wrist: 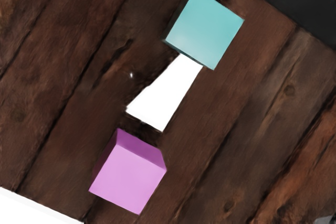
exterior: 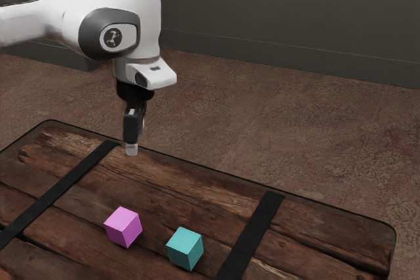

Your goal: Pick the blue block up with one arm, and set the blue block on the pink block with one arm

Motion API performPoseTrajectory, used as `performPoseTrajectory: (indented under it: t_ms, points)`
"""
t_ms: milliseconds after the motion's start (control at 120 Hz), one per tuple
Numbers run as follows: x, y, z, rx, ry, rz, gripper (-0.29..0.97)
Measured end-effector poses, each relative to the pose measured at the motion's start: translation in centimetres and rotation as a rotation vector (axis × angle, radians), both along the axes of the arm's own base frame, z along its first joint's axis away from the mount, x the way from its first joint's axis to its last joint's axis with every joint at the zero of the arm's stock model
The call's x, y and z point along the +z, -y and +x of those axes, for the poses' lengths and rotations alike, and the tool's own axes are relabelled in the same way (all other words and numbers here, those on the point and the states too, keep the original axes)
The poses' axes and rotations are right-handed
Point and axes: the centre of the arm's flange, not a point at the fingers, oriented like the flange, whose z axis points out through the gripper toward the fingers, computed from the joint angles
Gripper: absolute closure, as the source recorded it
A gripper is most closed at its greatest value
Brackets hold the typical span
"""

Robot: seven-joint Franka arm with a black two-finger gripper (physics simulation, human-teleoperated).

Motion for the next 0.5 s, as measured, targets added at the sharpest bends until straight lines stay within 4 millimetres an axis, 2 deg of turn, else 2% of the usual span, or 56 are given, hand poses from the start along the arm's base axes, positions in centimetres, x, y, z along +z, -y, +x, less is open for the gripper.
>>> performPoseTrajectory:
  t_ms: [183, 258, 350, 500]
  points:
    - [-6.9, 1.8, -0.5, -0.207, 0.018, -0.068, 0.0]
    - [-9.3, 3.5, -0.6, -0.284, 0.01, -0.102, 0.0]
    - [-11.1, 5.8, -1.0, -0.369, 0.009, -0.139, 0.0]
    - [-15.2, 8.1, -2.9, -0.458, -0.017, -0.177, 0.0]
